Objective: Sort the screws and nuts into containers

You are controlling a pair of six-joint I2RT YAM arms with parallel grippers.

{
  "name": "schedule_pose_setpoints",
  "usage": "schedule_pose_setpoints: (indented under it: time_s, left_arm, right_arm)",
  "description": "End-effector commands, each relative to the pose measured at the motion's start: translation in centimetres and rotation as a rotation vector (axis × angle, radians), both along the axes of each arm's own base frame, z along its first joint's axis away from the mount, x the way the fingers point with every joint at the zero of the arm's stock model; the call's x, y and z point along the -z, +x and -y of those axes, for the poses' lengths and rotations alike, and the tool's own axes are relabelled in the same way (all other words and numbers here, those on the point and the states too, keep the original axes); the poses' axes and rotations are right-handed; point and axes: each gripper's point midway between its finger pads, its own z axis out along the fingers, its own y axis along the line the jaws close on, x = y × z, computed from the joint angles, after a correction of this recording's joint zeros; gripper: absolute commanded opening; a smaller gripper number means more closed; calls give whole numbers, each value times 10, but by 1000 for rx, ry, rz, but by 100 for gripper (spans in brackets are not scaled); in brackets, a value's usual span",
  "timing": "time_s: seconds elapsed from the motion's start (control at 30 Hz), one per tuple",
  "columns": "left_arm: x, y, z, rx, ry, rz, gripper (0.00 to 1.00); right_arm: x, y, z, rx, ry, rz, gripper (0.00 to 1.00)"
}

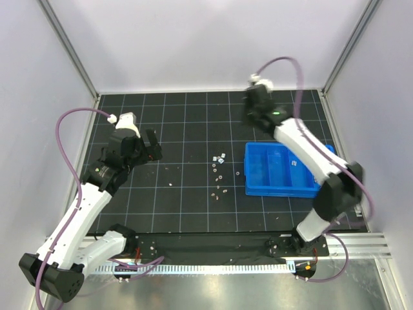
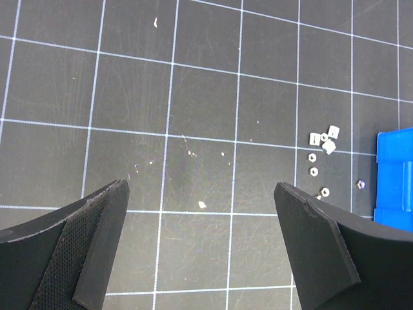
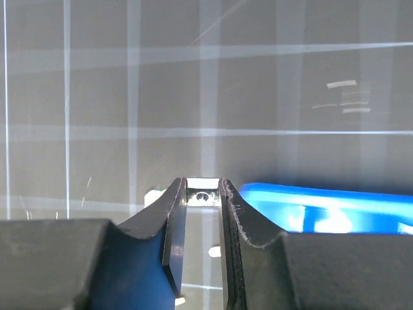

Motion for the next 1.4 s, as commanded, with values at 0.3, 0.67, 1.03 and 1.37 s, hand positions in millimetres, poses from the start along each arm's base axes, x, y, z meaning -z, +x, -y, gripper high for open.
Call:
schedule_pose_setpoints:
  time_s: [0.3,0.67,1.03,1.37]
  left_arm:
    - [-12,3,2,12,-15,46,100]
    - [-11,3,1,7,-10,43,100]
    - [-10,4,3,16,-13,38,100]
    - [-12,2,3,19,-17,46,100]
  right_arm:
    - [56,-81,245,653,24,-57,17]
    - [87,-85,251,656,-41,-137,45]
    - [-47,-60,146,314,17,87,86]
    - [12,-30,-35,-23,-54,-26,85]
